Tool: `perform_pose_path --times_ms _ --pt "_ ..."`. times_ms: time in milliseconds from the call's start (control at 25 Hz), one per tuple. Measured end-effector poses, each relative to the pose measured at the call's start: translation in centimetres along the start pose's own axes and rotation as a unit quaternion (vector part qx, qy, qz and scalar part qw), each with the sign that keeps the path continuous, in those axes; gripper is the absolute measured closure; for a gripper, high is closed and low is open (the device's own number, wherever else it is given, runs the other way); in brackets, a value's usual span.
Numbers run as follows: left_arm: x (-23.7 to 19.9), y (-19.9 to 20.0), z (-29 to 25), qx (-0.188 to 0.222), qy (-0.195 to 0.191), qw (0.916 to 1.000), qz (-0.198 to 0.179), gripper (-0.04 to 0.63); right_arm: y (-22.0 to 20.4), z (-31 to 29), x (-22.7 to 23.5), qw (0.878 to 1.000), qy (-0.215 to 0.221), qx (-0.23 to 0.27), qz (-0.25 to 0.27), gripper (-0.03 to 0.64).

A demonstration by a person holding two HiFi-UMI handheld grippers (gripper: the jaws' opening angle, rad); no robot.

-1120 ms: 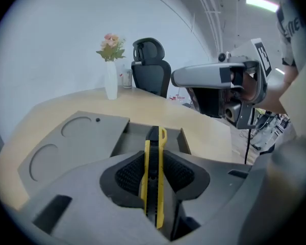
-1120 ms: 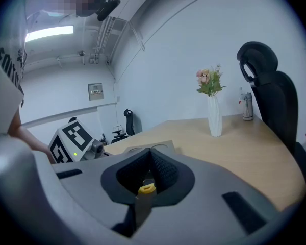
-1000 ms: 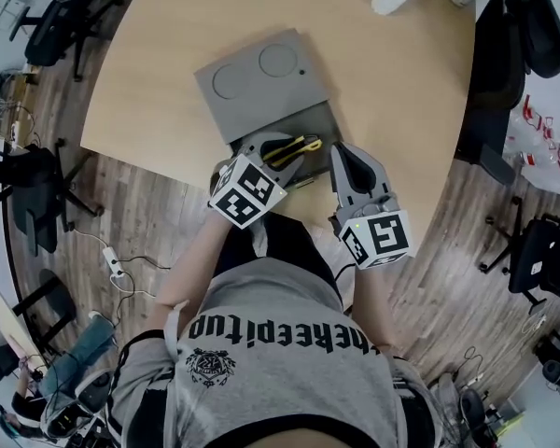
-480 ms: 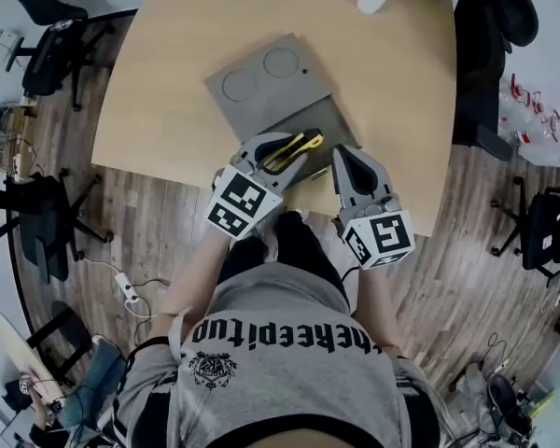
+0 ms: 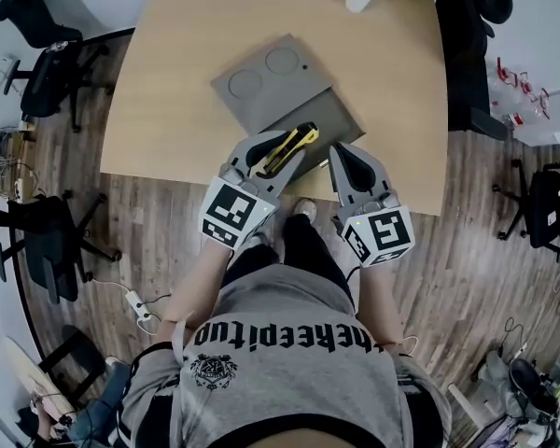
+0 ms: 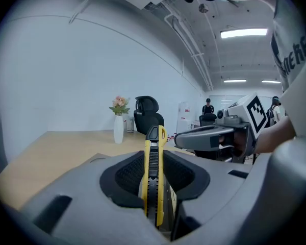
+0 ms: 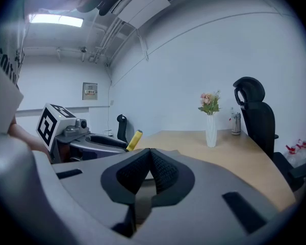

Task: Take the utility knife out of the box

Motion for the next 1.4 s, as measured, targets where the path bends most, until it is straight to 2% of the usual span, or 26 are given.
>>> perform_pose_path --times_ms 280,720,1400 --pt "0.6 0.7 3.8 0.056 0.001 0.9984 -0.001 0.471 0.6 1.3 -3.4 1.000 -0.013 0.017 0.011 0.611" --pt "2.4 0.7 9.7 0.118 0.008 0.9928 -0.018 0.471 0.9 4.4 -8.5 0.998 -0.036 0.048 0.025 0.611" --pt "4.6 -1.2 17.2 0.169 -0.009 0.9855 -0.014 0.471 0.7 9.1 -16.1 0.993 -0.075 0.084 0.037 0.611"
Point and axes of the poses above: the fingertips, and each gripper's own axes: z backward along the fingers, x to its right, y out of its top, the point moved 7 cm from there along z, backward along the fingers, and after that the axes turned 11 degrees about -x, right-handed, at the moved point
